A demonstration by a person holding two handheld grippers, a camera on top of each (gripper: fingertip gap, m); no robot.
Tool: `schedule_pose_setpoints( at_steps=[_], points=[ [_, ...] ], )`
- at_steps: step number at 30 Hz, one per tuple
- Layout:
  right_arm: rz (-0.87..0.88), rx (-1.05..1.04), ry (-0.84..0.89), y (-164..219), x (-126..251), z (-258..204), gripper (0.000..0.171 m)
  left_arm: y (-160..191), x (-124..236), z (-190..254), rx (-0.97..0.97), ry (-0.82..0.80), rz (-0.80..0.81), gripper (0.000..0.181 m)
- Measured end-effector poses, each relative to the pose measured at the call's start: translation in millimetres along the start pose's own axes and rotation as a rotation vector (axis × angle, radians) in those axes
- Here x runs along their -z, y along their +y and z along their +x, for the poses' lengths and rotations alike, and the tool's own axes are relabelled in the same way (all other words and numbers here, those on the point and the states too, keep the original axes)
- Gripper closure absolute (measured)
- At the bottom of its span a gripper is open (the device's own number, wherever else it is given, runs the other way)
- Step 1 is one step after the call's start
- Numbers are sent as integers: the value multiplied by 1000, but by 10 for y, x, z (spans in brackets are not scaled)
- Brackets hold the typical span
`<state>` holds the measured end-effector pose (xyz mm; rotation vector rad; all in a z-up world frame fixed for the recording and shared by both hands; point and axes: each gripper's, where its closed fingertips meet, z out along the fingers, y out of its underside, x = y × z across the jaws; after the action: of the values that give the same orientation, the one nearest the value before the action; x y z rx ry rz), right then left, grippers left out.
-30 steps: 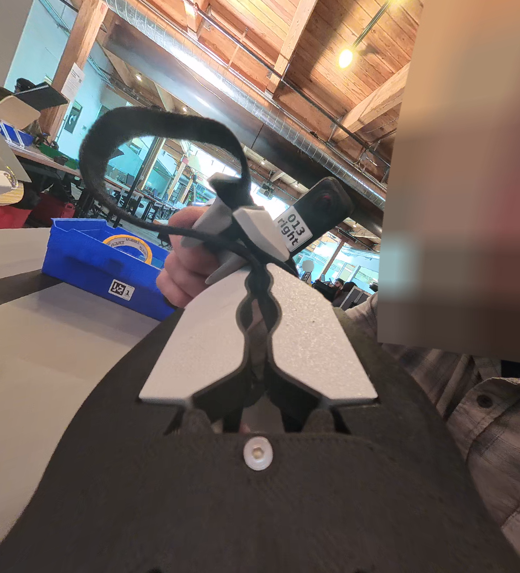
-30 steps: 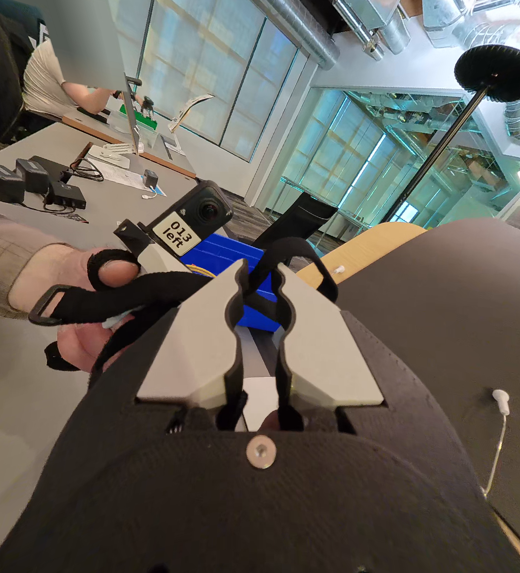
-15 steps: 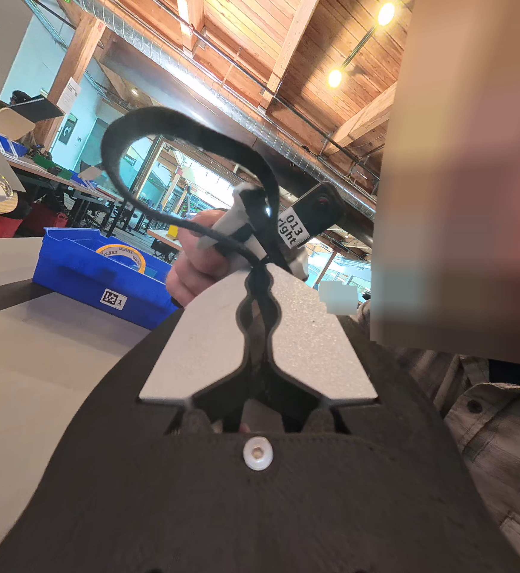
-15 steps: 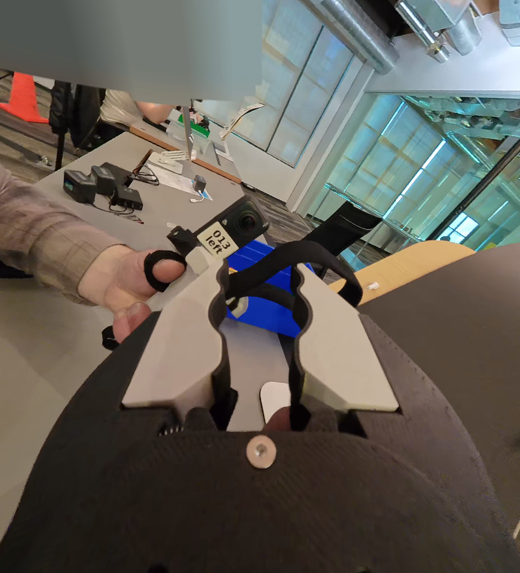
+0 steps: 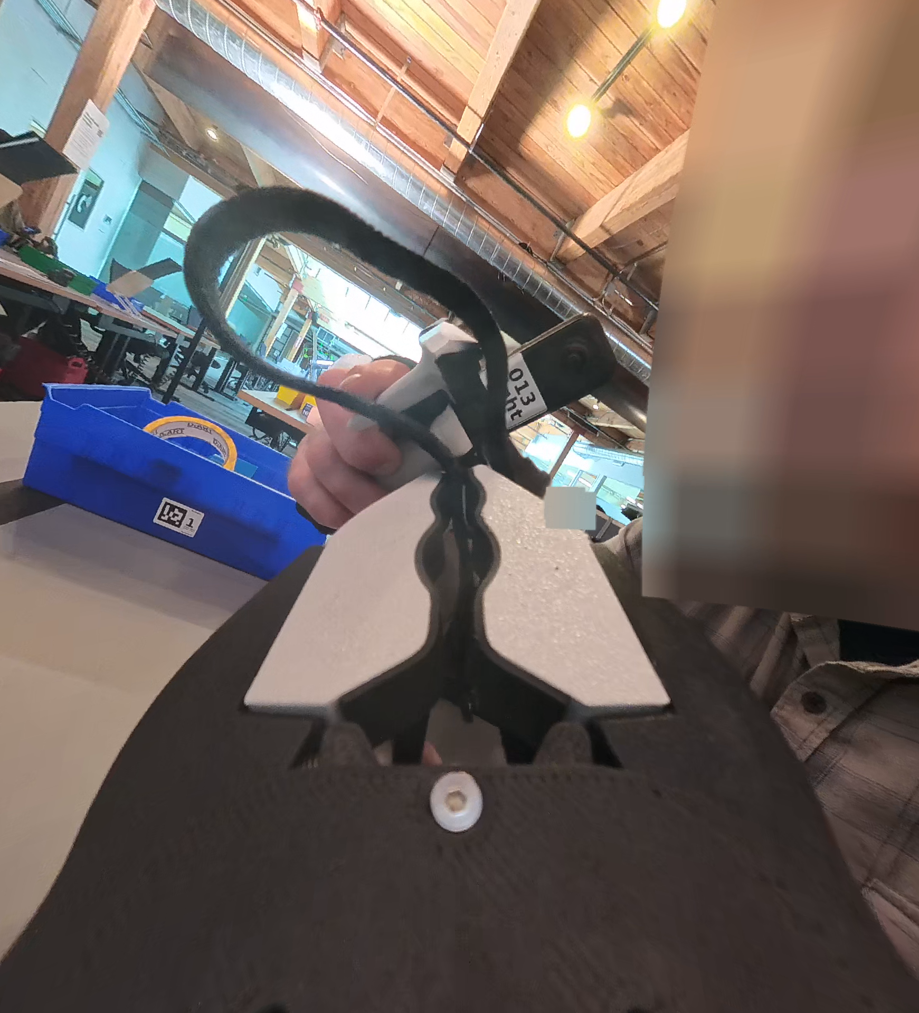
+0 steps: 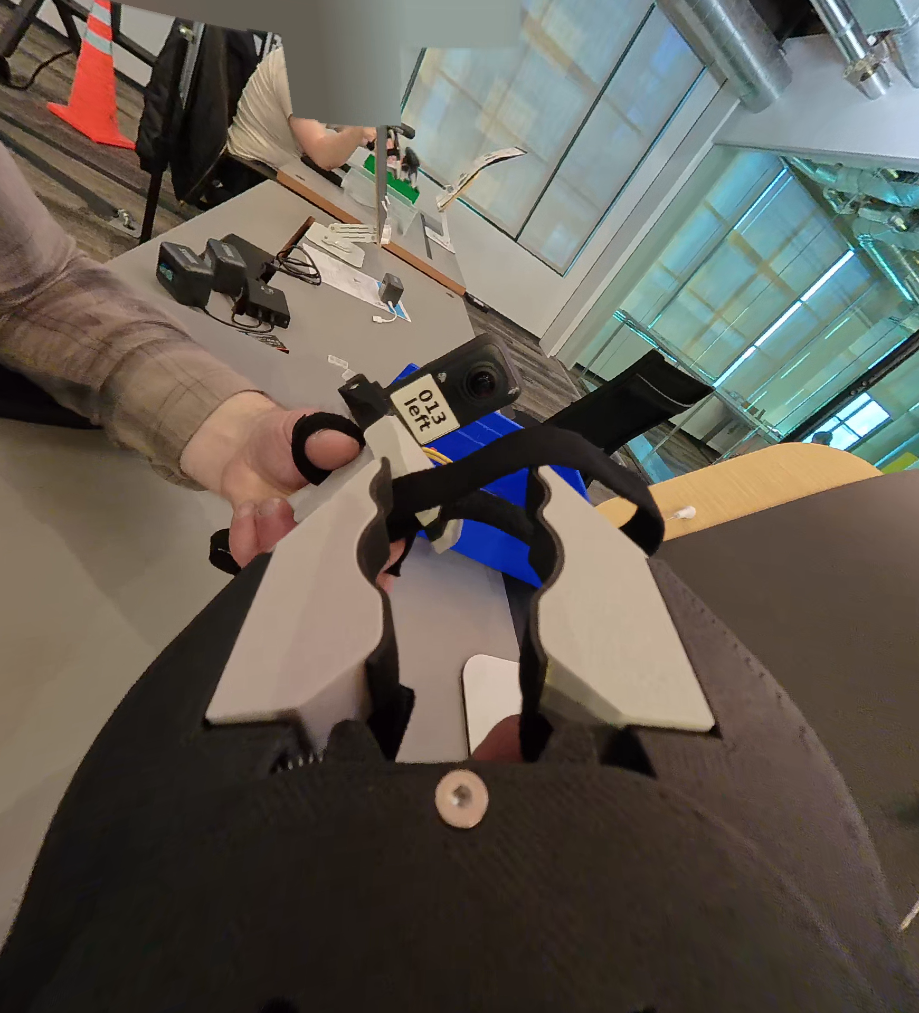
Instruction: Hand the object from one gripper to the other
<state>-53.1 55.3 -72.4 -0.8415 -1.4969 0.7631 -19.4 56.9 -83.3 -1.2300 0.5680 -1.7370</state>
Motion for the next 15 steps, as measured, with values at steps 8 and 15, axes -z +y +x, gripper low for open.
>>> schedule_pose_setpoints(
  at_steps=[8,15],
  points=[
    [-27,22,-57,24,-30,-129,112,48,-28,33,-26,6,-18,179],
    [-55,36,-69,45,-40,-167,107,61,-32,34,-38,5,-21,179]
  ],
)
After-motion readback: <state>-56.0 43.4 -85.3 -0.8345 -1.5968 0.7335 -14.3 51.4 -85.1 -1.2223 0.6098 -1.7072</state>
